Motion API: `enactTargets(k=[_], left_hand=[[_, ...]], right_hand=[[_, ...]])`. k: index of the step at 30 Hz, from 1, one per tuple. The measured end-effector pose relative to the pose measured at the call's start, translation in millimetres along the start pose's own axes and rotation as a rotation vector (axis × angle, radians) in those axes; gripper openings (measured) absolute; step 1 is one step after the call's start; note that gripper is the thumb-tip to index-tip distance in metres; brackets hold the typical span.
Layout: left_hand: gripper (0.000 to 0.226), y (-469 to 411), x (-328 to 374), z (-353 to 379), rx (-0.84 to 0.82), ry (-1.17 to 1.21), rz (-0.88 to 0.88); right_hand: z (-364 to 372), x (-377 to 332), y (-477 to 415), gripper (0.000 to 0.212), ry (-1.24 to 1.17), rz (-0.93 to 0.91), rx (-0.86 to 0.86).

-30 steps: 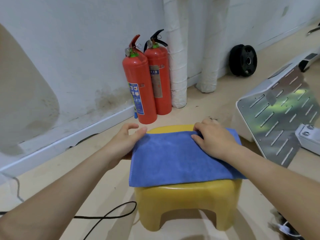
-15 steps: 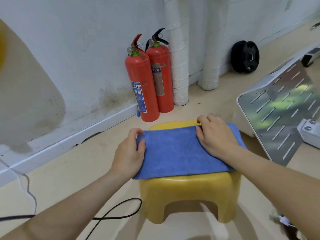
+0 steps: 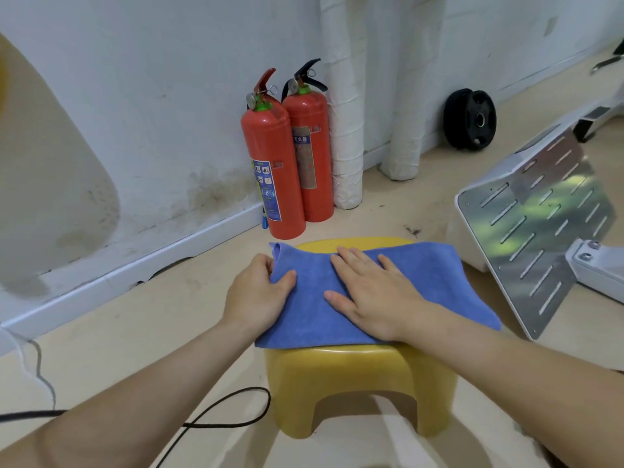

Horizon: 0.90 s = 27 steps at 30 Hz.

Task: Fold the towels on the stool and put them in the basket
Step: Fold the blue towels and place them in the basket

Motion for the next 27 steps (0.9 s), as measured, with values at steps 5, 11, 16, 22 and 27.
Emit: enactTargets(k=[5, 11, 16, 22, 27], left_hand=[[0.019, -7, 3, -3, 0.044, 0.049, 0.033], [0.017, -8, 3, -1, 0.064, 0.113, 0.123], [0.026, -8, 4, -4, 0.063, 0.054, 0.170], [0.040, -10, 2, -2, 0.048, 0.002, 0.165], [0.039, -4, 6, -10, -0.074, 0.174, 0.069]], right_hand=[[10, -28, -6, 0.071, -0.061, -0.050, -0.043], [8, 8, 1, 0.072, -0.063, 0.049, -0.051], [3, 91, 25, 0.071, -0.071, 0.368, -0.036], [15, 123, 58, 0.067, -0.956, 0.737, -0.102], [-7, 126, 55, 0.044, -1.016, 0.808, -0.103]])
Point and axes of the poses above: each hand's wrist, its own y-axis away from the middle knuckle, its own z-axis out of the palm, x = y × z, the point moved 3 cm from there along -y, towards the middle knuckle, and after that the axes turned 7 degrees about y, right-handed, at the moved point
